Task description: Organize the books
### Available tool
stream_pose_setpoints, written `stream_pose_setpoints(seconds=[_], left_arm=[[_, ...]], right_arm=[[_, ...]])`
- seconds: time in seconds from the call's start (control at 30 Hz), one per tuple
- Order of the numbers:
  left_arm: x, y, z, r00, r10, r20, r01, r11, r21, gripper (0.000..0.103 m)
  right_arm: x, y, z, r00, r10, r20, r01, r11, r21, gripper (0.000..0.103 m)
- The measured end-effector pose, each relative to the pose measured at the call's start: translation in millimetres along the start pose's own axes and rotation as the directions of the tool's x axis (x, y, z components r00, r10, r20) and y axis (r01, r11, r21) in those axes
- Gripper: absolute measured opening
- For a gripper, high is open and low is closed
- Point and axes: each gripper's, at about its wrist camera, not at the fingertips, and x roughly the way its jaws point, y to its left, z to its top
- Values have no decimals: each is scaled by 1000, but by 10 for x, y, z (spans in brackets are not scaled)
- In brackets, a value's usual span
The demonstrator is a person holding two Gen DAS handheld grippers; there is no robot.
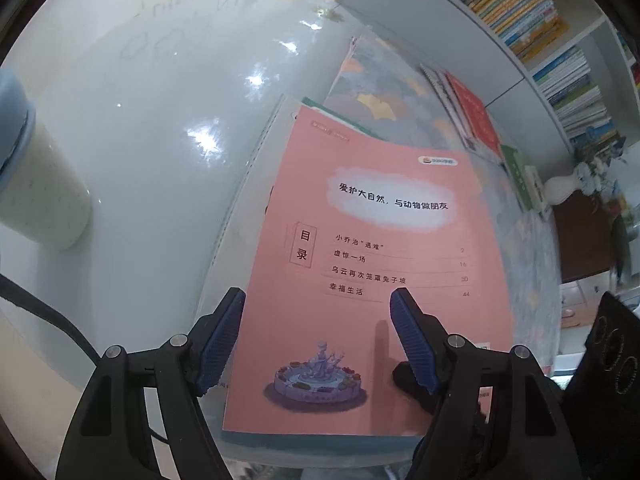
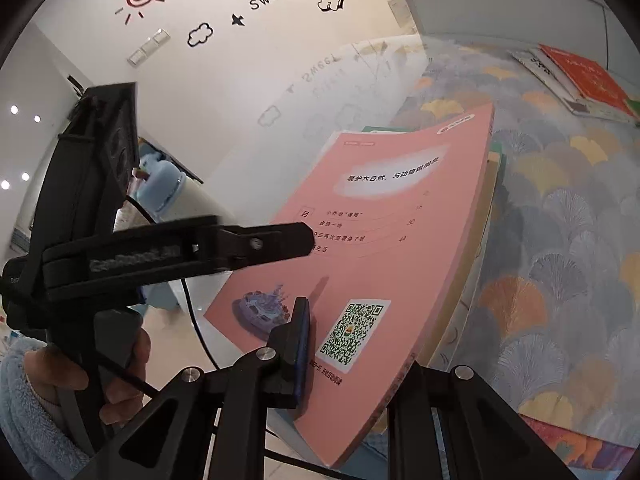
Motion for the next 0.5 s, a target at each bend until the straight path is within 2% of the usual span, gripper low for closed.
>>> stream_pose_setpoints(seconds=[0.03, 0.07, 0.1, 0.13, 0.17, 0.23, 0.33, 0.43, 0.5], left_arm=[[9, -9, -5, 1000, -1, -9, 1, 1000, 1, 71], [-5, 23, -17, 1000, -9, -20, 8, 1000, -10, 71], [-21, 62, -10, 1000, -15, -22, 15, 1000, -25, 71], [-60, 87, 11, 999, -30, -13, 29, 999, -46, 71], [-135, 130, 4, 1000, -29, -2, 28, 998, -50, 71], [-263, 143, 6, 1000, 7, 20, -6, 999, -33, 72], [-473, 44, 37, 998, 38, 41, -38, 999, 0, 73], [-685, -220, 74, 994, 66, 91, -74, 994, 84, 73], [-827, -470, 134, 990, 71, 123, -88, 987, 137, 73]], right_arm=[[47, 42, 31, 999, -30, -33, 30, 1000, 4, 18], [61, 40, 25, 996, -52, -72, 53, 998, 14, 27], [112, 32, 71, 990, -75, -119, 79, 996, 30, 45], [146, 18, 78, 980, -101, -171, 111, 993, 51, 58], [177, -23, 85, 965, -127, -228, 148, 986, 76, 64], [182, -107, 62, 951, -147, -271, 178, 980, 94, 65], [78, -245, 19, 943, -217, -251, 244, 966, 82, 69], [-182, -392, 22, 948, -265, -177, 278, 959, 53, 69], [-475, -495, 137, 946, -314, -81, 319, 946, 58, 69]])
